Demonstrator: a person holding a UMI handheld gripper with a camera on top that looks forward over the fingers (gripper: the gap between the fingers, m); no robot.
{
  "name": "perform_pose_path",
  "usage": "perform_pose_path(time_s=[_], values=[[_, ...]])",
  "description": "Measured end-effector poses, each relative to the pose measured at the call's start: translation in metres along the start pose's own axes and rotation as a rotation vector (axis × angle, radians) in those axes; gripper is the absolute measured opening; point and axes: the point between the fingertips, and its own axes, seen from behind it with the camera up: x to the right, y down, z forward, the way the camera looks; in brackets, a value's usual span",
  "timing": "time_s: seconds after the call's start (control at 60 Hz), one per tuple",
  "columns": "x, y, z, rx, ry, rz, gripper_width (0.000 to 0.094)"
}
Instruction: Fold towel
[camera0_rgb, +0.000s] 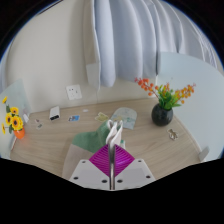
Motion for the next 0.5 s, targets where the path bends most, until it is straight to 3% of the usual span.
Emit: perform_pose_path(time_s=[0.117, 0.2, 0.283, 0.333, 0.35, 0.383, 0.5], values=[[0.018, 0.040, 0.023, -0.077, 0.004, 0.042, 0.0070], [0.020, 0.039, 0.024, -0.065, -0.015, 0.045, 0.0189], [0.025, 0.024, 0.013, -0.055, 0.006, 0.001, 0.0521], [0.022, 0.008, -0.003, -0.041, 0.005, -0.027, 0.0829], [0.022, 0.002, -0.010, -0.038, 0.007, -0.033, 0.0869], [0.021, -0.010, -0.028, -0.033, 0.016, -0.043, 0.0823], [0.023, -0.057, -0.114, 0.015, 0.073, -0.085, 0.0858]])
